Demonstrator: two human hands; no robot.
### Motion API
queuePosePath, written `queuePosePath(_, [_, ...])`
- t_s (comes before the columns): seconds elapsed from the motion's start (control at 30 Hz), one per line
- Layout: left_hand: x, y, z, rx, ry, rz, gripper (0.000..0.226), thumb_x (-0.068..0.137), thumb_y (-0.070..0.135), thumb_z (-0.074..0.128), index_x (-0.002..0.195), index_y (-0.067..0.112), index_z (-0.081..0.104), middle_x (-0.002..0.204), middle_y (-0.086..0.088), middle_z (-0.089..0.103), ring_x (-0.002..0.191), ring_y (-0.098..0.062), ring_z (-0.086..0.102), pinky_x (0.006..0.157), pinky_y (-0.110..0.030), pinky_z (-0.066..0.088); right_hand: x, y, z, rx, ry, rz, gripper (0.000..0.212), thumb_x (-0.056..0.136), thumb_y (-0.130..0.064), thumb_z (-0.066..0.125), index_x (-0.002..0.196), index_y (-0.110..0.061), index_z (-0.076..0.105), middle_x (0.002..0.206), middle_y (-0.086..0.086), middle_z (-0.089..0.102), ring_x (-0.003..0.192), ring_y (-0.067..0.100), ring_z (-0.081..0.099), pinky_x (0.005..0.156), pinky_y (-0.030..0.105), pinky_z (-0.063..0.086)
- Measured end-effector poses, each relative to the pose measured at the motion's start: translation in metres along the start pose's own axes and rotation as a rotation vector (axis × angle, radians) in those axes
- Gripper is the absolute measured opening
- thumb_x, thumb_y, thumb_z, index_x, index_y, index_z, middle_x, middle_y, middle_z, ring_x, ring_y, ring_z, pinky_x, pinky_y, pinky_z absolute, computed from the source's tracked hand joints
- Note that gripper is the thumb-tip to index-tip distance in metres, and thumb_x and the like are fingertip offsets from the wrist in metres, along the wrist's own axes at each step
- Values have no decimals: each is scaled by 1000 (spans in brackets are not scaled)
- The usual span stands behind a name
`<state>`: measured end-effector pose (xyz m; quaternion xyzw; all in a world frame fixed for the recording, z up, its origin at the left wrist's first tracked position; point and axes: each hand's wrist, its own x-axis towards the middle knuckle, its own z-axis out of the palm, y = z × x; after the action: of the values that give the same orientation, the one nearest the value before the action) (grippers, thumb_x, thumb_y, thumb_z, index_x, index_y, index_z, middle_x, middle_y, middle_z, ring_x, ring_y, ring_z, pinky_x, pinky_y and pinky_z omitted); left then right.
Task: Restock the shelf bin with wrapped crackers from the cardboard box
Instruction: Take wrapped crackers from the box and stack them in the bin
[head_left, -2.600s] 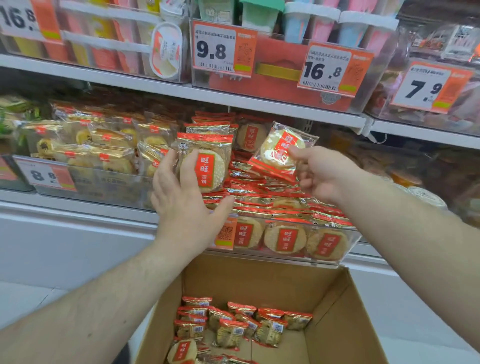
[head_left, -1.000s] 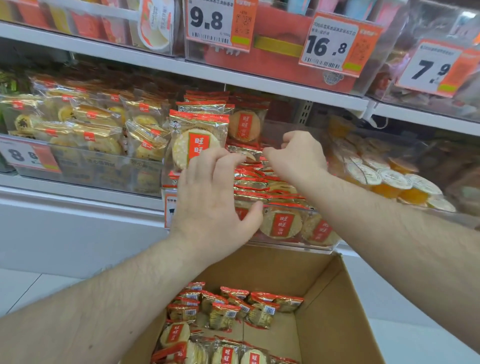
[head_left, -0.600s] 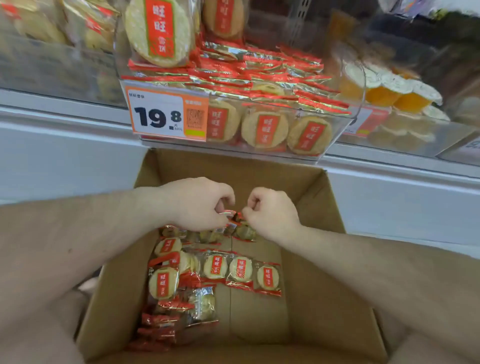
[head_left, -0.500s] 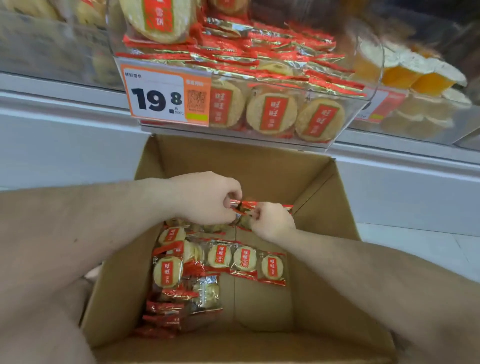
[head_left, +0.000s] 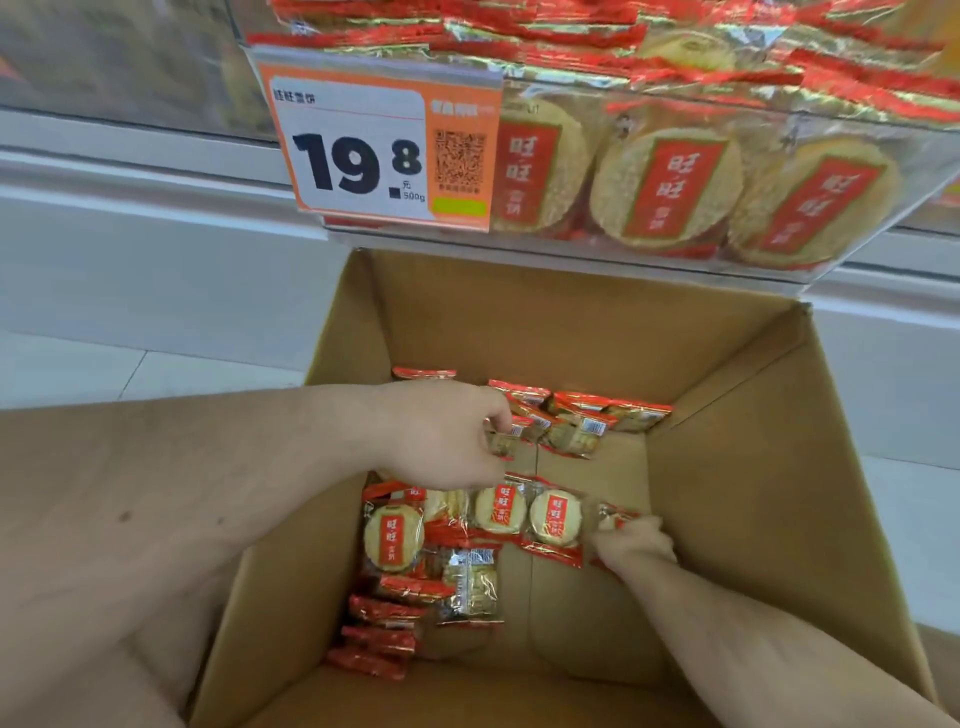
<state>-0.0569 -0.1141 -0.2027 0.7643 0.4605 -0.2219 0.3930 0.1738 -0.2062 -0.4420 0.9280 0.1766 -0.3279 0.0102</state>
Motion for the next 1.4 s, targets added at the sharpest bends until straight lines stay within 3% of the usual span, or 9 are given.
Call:
queuePosePath(0.1, [5, -7, -2, -66, 38, 4, 51, 92, 33, 57, 138, 40, 37, 109, -7, 70, 73, -19, 65, 75, -41, 54, -33, -25, -18, 330, 11, 23, 81, 69, -45, 79, 129, -6, 41, 128, 18, 54, 114, 39, 56, 89, 37, 49])
queuePosePath(0.23, [0, -2, -9, -159, 93, 21, 32, 99, 44, 43, 131, 48, 46, 98, -3, 68, 64, -14, 54, 67, -34, 50, -96, -62, -44, 556, -135, -297, 58, 75, -38, 74, 119, -17, 43, 104, 2, 62, 92, 23, 61, 81, 31, 48])
queuePosePath(0.37, [-8, 6, -8, -355, 96, -2, 37, 100, 54, 31, 132, 48, 47, 122, 6, 57, 103, -24, 60, 87, -40, 56, -165, -71, -67, 631, -274, -518, 49, 75, -32, 77, 109, -19, 44, 81, -8, 50, 67, 9, 49, 59, 26, 37])
queuePosePath(0.47, [-9, 7, -2, -398, 87, 2, 39, 99, 53, 37, 137, 47, 43, 134, 10, 48, 112, -17, 54, 91, -43, 55, -194, -66, -76, 627, -332, -652, 55, 71, -36, 82, 109, -22, 44, 88, -8, 50, 74, 7, 51, 62, 24, 41])
queuePosePath(0.57, [-6, 6, 0, -405, 140, 14, 38, 95, 32, 51, 132, 42, 51, 113, 1, 61, 89, -16, 64, 77, -40, 60, -206, -62, -78, 688, -351, -745, 54, 63, -45, 76, 104, -25, 47, 95, -7, 57, 82, 5, 55, 68, 22, 45])
queuePosePath(0.77, [-2, -4, -13, -498, 266, -24, 41, 95, 11, 51, 123, 40, 58, 111, 1, 61, 90, -17, 68, 67, -29, 61, -108, -77, -61, 786, -111, -270, 27, 89, -26, 58, 113, -16, 51, 85, 1, 57, 76, 19, 54, 75, 32, 42])
queuePosePath(0.87, [0, -9, -14, -478, 243, -12, 40, 94, 13, 54, 122, 42, 56, 110, 4, 61, 88, -14, 68, 63, -25, 59, -33, -83, -53, 742, -111, -123, 39, 88, -14, 54, 127, -10, 53, 100, 12, 62, 87, 31, 58, 84, 36, 48])
queuePosePath(1.03, [1, -12, -13, -431, 177, 11, 45, 91, 16, 63, 124, 45, 54, 113, 11, 57, 88, -13, 67, 70, -30, 61, 17, -94, -42, 716, -218, -74, 41, 94, -18, 57, 132, -30, 46, 95, 9, 66, 63, 22, 61, 52, 28, 46])
queuePosePath(1.4, [-7, -21, -19, -510, 127, 18, 70, 78, -2, 73, 129, 41, 50, 111, 6, 54, 88, -16, 61, 61, -20, 53, -31, -86, -89, 470, -255, -315, 15, 87, 1, 52, 92, -11, 60, 68, 9, 62, 60, 24, 60, 58, 28, 44])
